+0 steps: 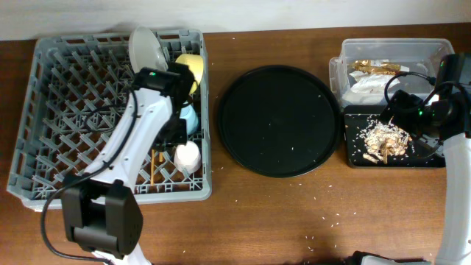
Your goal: Sort waste into correct bins and load items into the dishwasher rack
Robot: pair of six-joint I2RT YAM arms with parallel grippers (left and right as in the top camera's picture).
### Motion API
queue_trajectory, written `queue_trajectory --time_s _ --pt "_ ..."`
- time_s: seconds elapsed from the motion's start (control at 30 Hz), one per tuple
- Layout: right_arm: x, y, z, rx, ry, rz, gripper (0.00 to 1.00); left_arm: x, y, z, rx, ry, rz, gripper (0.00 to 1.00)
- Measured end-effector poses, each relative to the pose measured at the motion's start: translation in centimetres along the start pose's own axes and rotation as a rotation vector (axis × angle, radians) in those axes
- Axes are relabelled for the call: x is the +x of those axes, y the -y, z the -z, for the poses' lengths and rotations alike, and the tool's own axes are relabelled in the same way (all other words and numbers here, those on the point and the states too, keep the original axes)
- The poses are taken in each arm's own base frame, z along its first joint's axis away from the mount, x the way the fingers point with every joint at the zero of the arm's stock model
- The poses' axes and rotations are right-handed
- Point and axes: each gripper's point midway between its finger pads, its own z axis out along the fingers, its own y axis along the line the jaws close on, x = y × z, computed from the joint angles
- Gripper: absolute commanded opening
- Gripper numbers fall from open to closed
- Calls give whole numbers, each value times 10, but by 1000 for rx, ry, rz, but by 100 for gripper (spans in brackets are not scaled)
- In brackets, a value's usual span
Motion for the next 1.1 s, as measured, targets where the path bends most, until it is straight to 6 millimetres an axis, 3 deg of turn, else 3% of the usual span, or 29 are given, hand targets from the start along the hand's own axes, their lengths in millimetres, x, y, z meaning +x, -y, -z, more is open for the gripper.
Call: queue_trajectory --time_s 0.1,0.3,0.47,0.5,0.53,0.57,0.67,0.9,0.97,1.03,1.1 --pt "0 0 0 0 0 0 99 3 -9 -6 -5 -15 22 0" --pt "0 0 0 0 0 0 99 9 -16 14 20 65 -28 0" --pt "0 0 0 0 1 0 98 13 -5 -27 22 46 -79 0" --pt "0 0 0 0 0 0 99 14 -4 -30 23 46 -88 12" --pt "0 0 0 0 0 0 98 13 -4 -34 25 49 -91 31" --pt "0 0 0 0 0 0 99 13 -3 -35 25 47 -103 38" --pt "0 0 0 0 0 0 98 12 0 -35 39 51 -112 45" --pt "0 0 0 0 -1 0 98 10 10 -31 103 58 -109 45" --pt "0 0 0 1 -1 0 99 -7 17 -5 167 123 -96 45" --pt "0 0 0 1 -1 0 98 -30 19 40 232 256 -73 47" --pt "0 0 0 0 -1 0 98 -48 10 106 296 450 -42 53"
